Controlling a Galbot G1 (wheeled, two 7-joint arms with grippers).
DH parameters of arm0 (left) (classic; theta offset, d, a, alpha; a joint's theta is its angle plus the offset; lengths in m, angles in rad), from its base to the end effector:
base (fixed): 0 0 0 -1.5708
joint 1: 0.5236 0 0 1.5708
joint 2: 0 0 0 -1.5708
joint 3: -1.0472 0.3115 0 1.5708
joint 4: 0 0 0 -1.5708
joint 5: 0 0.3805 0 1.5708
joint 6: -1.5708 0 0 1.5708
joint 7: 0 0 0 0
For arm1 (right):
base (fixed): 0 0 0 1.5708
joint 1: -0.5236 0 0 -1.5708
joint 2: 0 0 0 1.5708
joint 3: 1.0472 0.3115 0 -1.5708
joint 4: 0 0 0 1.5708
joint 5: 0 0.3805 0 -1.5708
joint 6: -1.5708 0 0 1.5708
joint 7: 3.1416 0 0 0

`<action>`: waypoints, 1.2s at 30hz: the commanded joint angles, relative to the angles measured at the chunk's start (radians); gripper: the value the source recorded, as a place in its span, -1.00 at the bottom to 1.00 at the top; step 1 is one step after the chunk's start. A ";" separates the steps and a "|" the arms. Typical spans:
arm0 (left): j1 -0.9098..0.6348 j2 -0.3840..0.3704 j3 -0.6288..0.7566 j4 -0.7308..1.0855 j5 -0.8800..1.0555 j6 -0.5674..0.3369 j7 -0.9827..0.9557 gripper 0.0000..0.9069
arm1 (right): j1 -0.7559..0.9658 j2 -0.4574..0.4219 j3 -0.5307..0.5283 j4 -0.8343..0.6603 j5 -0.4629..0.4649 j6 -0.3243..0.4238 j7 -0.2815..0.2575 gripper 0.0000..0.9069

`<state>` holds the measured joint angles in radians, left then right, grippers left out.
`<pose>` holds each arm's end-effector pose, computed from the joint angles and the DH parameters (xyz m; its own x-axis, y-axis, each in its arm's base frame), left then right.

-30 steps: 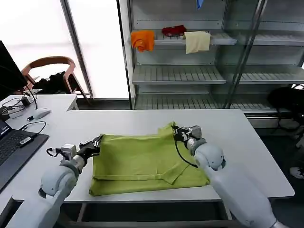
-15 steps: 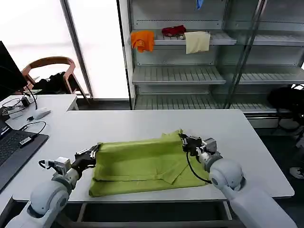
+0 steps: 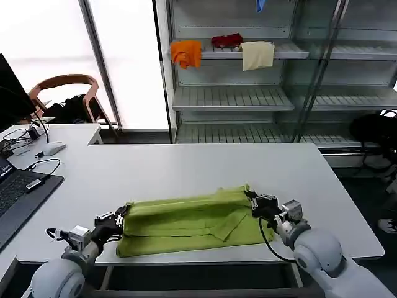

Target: Fold and organize the clothes.

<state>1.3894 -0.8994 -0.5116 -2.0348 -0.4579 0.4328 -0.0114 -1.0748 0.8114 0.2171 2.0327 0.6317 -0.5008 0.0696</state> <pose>0.2826 0.0846 -0.2207 -0.9015 0.1870 0.3903 0.2691 0.9485 0.1671 0.3198 -0.0232 -0.1826 -0.8503 -0.3748 0.3695 -0.4387 0.8926 -0.1039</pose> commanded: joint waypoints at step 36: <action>0.214 0.002 -0.145 -0.247 0.154 0.054 -0.019 1.00 | -0.134 0.041 0.105 0.109 -0.129 -0.071 0.348 1.00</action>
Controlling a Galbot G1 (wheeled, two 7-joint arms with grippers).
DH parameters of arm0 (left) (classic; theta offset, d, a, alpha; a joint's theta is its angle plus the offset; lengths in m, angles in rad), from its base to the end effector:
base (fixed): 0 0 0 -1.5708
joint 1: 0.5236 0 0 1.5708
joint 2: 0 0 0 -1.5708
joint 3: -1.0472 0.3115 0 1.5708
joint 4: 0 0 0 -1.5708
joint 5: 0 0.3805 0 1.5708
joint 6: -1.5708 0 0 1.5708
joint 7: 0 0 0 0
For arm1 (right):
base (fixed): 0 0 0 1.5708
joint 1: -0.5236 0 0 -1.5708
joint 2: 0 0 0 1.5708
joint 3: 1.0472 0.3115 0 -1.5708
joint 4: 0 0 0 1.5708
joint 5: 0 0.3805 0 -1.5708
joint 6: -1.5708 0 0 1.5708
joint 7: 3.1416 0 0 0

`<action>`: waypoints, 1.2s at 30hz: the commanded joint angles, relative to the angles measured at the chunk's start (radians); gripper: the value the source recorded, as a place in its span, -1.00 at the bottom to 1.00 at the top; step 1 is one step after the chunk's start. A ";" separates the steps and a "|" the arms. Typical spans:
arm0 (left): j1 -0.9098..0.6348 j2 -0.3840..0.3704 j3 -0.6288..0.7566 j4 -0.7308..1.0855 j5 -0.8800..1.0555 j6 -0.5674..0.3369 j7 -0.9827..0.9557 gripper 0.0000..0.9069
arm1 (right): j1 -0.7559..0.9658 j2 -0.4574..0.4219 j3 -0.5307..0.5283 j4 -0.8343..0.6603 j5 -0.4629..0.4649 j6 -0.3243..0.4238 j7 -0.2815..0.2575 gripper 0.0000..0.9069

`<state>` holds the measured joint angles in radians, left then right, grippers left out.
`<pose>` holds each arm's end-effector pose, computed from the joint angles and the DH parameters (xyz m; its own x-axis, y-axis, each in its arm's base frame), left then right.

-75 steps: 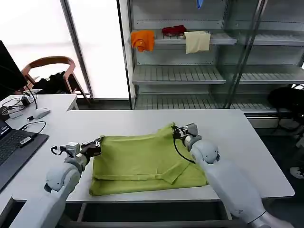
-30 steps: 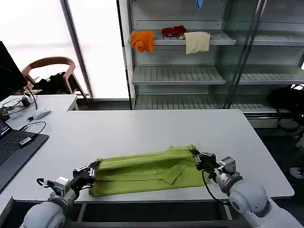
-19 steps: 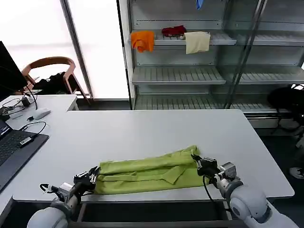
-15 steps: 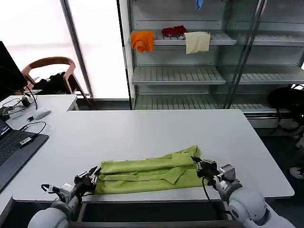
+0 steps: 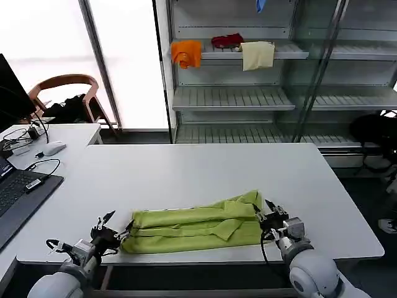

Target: Fold and organize the clothes.

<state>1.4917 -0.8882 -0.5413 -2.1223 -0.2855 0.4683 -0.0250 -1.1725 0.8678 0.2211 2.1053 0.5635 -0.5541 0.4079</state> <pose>0.2567 0.0752 -0.2146 -0.9033 0.1248 0.4104 0.2763 0.9012 0.3340 0.2910 -0.0017 -0.1907 -0.9275 -0.0802 0.3651 -0.1683 0.9617 -0.2164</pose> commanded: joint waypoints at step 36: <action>0.042 -0.506 0.147 0.082 -0.155 -0.190 -0.288 0.27 | -0.558 0.114 0.459 0.102 -0.071 0.629 -0.188 1.00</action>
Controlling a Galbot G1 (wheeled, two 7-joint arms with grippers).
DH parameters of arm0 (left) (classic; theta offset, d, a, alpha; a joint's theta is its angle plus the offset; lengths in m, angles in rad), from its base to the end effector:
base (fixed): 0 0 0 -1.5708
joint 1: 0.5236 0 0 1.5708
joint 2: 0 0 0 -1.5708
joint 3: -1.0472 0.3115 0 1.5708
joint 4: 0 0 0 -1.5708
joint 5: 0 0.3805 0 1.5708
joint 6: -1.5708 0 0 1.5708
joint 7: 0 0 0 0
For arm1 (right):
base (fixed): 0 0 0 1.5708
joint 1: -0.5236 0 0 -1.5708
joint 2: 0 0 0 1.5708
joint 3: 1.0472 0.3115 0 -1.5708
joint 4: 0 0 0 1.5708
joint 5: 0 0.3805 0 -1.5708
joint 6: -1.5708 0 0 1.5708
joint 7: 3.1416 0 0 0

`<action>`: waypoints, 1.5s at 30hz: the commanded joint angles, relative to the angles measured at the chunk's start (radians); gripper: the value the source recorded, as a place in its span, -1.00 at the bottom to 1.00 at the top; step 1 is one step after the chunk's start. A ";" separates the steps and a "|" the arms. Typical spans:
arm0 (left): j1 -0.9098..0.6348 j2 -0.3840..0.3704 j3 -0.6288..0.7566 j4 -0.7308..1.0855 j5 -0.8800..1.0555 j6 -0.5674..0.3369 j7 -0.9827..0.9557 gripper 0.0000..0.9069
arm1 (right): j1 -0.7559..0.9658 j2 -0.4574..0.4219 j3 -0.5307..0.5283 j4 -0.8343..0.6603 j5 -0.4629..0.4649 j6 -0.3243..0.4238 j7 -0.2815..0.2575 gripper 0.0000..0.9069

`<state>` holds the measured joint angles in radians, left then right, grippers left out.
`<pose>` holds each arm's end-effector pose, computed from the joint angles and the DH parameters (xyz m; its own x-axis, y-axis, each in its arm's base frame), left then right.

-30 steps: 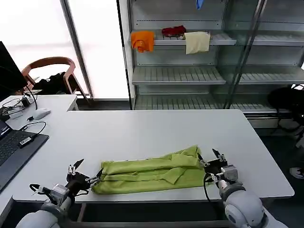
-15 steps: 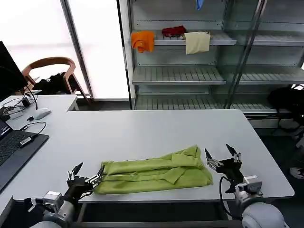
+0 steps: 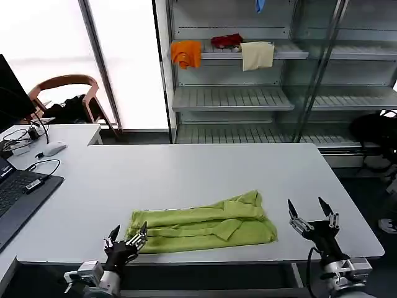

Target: Fold and organize the clothes.

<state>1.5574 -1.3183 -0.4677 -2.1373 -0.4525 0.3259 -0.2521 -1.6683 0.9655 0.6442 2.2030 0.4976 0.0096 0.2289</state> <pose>0.2268 0.0094 -0.2511 -0.9423 0.0085 0.3345 -0.0550 0.9821 -0.1800 0.2186 -0.0797 -0.2182 -0.9995 -0.0315 0.0022 -0.0316 0.9975 -0.0626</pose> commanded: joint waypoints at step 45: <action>-0.136 0.208 -0.332 -0.001 -0.257 0.092 -0.148 -1.00 | -0.009 0.030 -0.014 0.010 -0.012 0.038 -0.017 1.00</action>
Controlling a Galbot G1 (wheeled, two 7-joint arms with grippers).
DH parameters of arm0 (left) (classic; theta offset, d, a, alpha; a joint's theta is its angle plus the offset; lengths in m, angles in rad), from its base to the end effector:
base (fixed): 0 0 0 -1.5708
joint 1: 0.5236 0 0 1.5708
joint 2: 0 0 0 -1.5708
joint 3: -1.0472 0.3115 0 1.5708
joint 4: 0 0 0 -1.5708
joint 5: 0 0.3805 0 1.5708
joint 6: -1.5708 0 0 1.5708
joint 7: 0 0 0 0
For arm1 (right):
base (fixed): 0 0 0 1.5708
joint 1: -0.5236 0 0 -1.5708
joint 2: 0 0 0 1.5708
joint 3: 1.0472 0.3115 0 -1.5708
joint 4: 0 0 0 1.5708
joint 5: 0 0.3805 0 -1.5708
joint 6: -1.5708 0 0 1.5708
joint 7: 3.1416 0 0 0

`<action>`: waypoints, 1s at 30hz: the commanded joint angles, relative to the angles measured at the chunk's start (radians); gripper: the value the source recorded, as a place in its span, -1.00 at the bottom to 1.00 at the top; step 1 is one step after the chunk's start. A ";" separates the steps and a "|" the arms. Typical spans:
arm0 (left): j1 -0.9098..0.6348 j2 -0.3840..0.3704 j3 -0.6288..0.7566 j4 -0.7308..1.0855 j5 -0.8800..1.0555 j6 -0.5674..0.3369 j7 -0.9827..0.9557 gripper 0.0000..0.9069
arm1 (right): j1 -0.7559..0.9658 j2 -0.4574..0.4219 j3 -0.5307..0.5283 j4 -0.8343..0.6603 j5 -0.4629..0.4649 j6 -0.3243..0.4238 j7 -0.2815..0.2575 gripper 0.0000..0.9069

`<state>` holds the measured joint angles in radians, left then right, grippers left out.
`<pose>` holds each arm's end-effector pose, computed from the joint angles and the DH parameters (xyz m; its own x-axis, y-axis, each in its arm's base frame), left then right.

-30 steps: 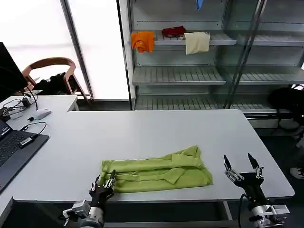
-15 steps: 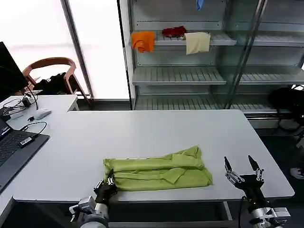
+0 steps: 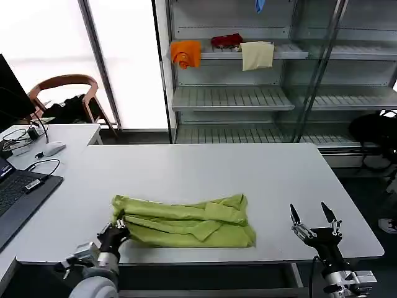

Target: Fold and organize the clothes.

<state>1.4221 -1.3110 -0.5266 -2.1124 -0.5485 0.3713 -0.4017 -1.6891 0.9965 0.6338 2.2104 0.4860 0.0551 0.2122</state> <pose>0.2627 0.0306 -0.2229 -0.9414 -0.1510 0.3014 -0.2153 0.9574 -0.1926 0.2115 -0.0740 -0.2238 -0.9988 -0.0429 -0.0246 -0.0421 0.9986 -0.0316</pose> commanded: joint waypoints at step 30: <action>0.000 0.056 0.247 -0.008 0.339 -0.371 0.250 -1.00 | 0.006 0.023 -0.014 -0.003 -0.021 -0.005 0.002 1.00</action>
<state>1.4204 -1.1965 -0.5624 -2.1483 -0.4495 0.1554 -0.2163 -1.6842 1.0162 0.6230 2.2106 0.4667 0.0513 0.2135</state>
